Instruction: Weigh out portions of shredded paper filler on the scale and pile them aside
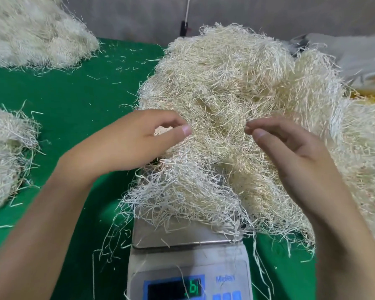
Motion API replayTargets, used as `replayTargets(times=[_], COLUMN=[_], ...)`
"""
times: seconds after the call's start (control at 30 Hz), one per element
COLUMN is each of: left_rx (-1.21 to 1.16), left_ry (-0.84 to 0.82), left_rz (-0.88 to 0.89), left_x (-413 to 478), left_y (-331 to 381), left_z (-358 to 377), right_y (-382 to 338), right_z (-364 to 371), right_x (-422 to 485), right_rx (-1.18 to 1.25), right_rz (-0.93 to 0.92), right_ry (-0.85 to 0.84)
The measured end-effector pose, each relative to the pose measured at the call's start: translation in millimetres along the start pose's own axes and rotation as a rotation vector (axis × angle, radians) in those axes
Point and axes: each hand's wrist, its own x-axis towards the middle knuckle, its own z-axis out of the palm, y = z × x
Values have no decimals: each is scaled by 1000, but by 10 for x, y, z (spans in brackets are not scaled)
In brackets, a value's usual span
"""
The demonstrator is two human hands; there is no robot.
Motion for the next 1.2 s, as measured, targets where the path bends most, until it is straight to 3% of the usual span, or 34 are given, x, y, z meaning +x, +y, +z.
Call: replayTargets(times=[0.37,0.53,0.63,0.83,1.0,1.07,1.2], left_rx=[-31,-57,-82,-258,-217,-216,-190], left_ry=[83,174,205,183,188,196,193], left_rz=[11,-7,-43,-82,-147,-148,-131], left_x=[5,-41,-18,214,368,388,370], left_y=[-33,-117,-206,-396,-609,-642,-628], left_z=[-36,-146,-161,18,158,157,121], right_y=[118,253,287,193,25,26,131], right_z=[-91,-293,-338,-200,130,339,652], right_x=[-101,-227,-268,71,663,919,1403], right_rx=[130,586,654,311,33,-230,-929], right_rz=[11,43,131,228,123,17,-311], right_ry=[61,313,364,168,-106,-219,-155])
